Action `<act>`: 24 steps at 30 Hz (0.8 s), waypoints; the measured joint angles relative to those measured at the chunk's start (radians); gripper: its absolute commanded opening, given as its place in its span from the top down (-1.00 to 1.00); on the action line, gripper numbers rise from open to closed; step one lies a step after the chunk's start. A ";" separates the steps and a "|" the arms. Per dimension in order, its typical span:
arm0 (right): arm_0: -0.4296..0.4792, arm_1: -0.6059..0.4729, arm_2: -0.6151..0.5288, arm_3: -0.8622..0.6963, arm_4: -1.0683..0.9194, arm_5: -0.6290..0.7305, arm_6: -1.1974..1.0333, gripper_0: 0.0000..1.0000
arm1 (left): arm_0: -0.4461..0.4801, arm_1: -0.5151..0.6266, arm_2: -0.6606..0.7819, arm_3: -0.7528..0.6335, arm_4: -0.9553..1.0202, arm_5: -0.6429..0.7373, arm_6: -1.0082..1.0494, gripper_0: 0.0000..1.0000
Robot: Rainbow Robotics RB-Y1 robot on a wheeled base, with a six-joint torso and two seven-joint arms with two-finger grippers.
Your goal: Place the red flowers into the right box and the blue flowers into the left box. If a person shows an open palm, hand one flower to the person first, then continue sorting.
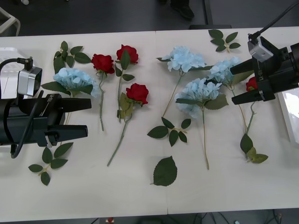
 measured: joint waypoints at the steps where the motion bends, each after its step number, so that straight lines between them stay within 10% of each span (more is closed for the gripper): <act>1: 0.007 0.000 0.003 0.001 0.004 0.000 0.000 -1.00 | 0.000 0.000 0.000 0.000 0.000 0.000 0.000 -1.00; 15: 0.036 0.000 0.008 0.004 0.151 0.013 -0.029 -1.00 | 0.004 -0.018 -0.019 0.022 0.000 0.000 0.000 -1.00; 24: -0.010 0.080 0.008 0.007 0.484 0.096 -0.996 -1.00 | -0.002 -0.023 0.048 0.027 -0.066 0.000 0.000 -1.00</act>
